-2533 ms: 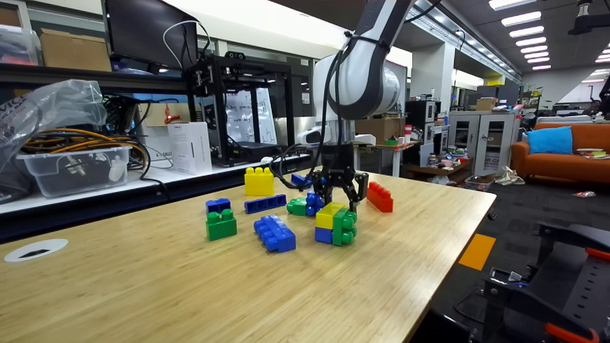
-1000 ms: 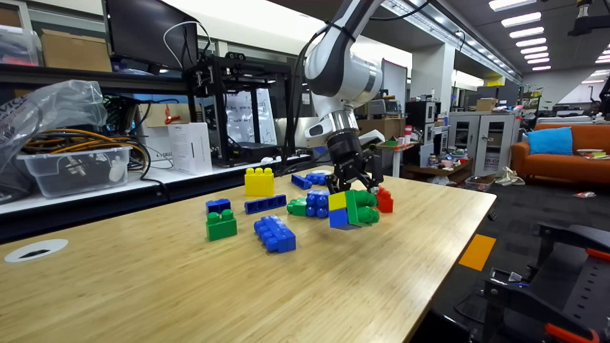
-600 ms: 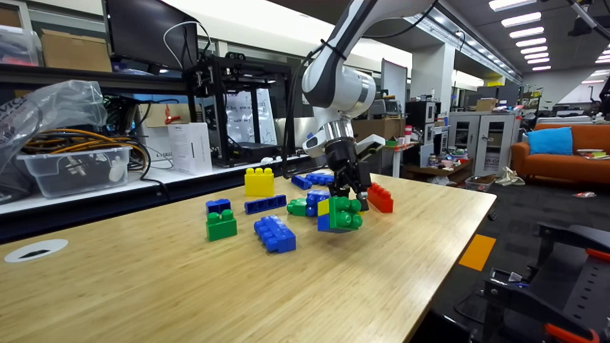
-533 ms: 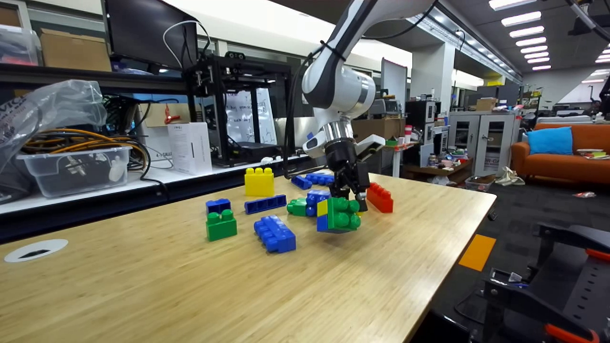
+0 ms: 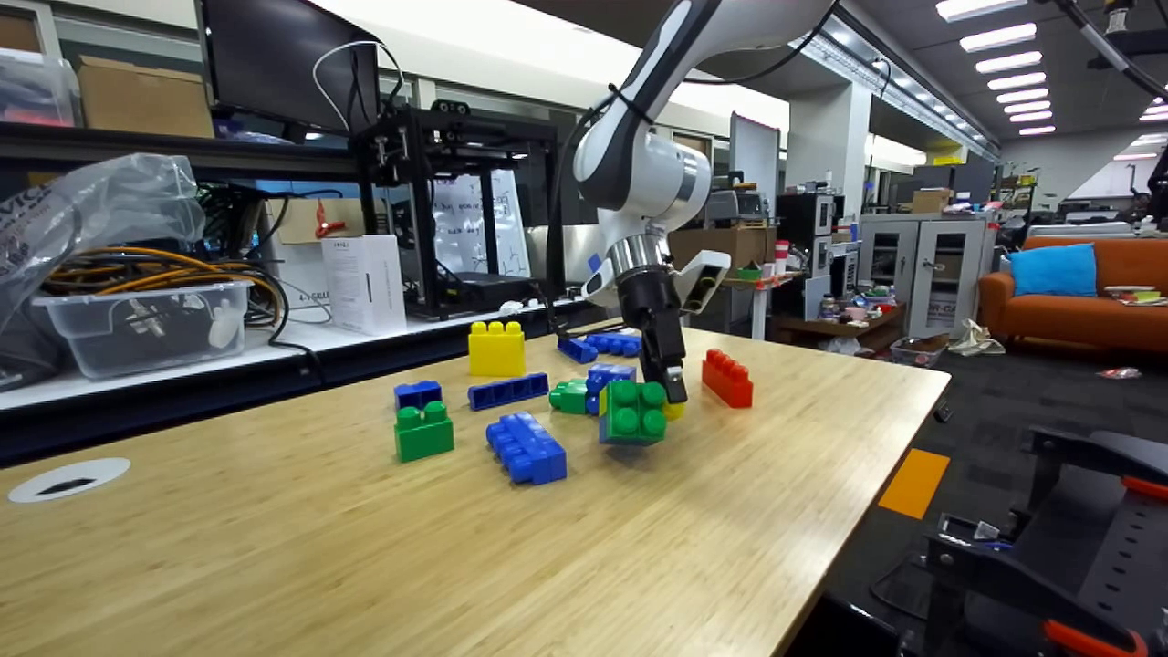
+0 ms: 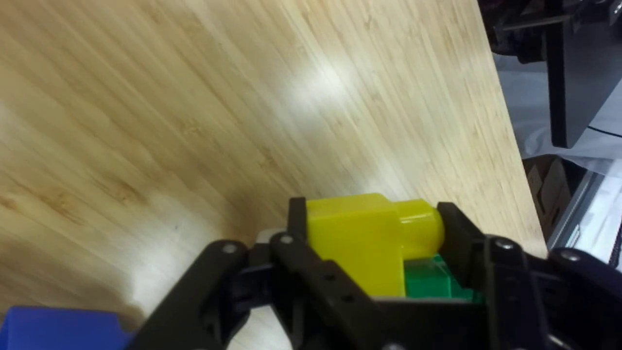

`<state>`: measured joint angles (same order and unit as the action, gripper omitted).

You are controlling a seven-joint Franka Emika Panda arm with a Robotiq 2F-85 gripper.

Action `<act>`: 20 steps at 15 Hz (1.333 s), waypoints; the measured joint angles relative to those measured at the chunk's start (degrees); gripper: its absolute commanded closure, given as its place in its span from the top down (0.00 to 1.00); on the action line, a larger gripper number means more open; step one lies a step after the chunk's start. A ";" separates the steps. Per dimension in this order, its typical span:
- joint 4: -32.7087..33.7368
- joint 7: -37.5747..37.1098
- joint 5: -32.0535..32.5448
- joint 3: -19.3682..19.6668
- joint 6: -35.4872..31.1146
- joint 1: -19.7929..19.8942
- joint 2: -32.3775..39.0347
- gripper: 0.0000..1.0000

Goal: Remove the yellow building block from the blue, green and yellow structure

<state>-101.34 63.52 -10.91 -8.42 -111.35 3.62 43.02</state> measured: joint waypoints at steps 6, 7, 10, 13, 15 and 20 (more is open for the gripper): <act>2.20 -5.80 -0.43 -0.37 4.09 0.03 2.02 0.42; 2.81 -5.88 -0.97 -0.37 4.67 0.11 2.71 0.42; 4.70 -5.89 -2.54 -0.37 6.27 0.78 4.62 0.42; 6.06 -7.09 -3.17 -0.32 6.24 1.33 5.87 0.42; 6.41 -9.20 -3.17 -0.28 5.71 1.33 6.12 0.42; 6.46 -15.74 -3.15 -0.28 2.23 0.91 6.13 0.42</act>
<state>-94.88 47.78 -14.06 -8.70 -109.12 4.54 49.15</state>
